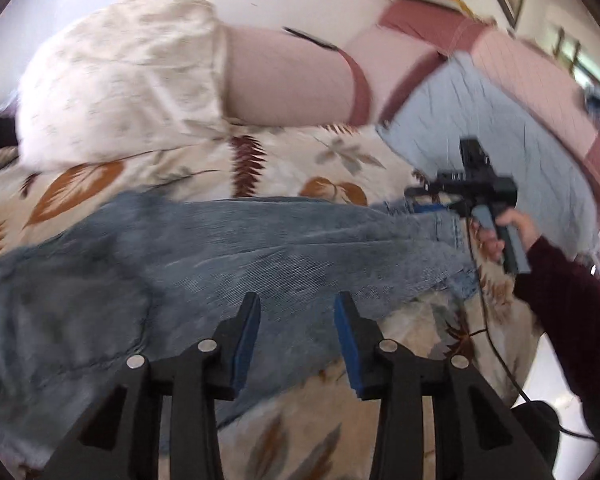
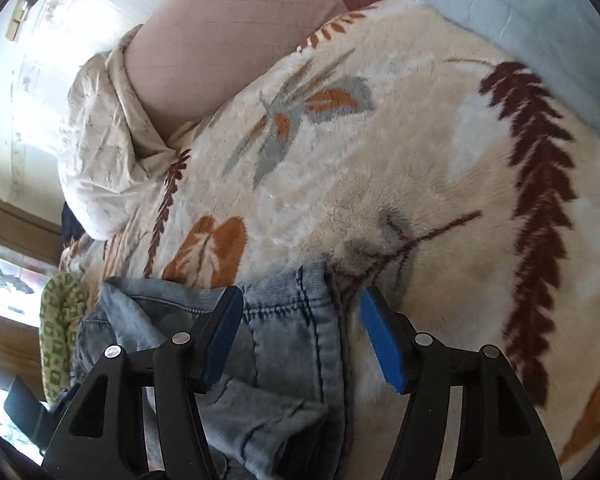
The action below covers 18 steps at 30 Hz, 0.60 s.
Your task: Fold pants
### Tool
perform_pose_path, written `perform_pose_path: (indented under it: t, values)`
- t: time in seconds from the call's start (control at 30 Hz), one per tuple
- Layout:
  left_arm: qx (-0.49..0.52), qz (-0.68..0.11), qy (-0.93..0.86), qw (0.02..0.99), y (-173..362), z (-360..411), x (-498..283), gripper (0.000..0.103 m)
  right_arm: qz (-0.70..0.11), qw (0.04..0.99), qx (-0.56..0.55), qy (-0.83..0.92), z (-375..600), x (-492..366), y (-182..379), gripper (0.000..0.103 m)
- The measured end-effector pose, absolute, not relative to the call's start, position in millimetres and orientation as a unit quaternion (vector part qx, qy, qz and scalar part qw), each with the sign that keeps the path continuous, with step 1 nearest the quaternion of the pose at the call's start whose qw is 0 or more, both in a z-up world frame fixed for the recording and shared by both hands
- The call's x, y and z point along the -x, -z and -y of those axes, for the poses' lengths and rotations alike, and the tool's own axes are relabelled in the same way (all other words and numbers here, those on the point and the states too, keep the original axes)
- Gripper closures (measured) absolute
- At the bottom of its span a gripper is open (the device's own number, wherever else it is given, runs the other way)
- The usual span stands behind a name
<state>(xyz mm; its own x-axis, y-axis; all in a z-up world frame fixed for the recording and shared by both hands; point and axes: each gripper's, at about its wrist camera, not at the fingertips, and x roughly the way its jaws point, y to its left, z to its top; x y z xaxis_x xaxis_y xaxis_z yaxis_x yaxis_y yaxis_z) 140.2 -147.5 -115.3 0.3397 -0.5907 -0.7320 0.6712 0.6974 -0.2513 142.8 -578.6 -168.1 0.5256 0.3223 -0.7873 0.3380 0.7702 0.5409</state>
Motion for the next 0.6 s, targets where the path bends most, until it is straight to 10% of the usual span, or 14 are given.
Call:
perform_pose_path:
  t: [0.2, 0.6]
  values:
    - [-0.028, -0.458, 0.347, 0.818, 139.1, 152.4, -157.4, 0.057, -0.504, 0.804, -0.316, 0.002, 569.4, -150.2, 175.6, 0.079]
    - [-0.031, -0.452, 0.357, 0.817, 127.9, 177.4, -156.0, 0.046, -0.444, 0.857, -0.249, 0.076, 567.9, -194.2, 133.9, 0.085]
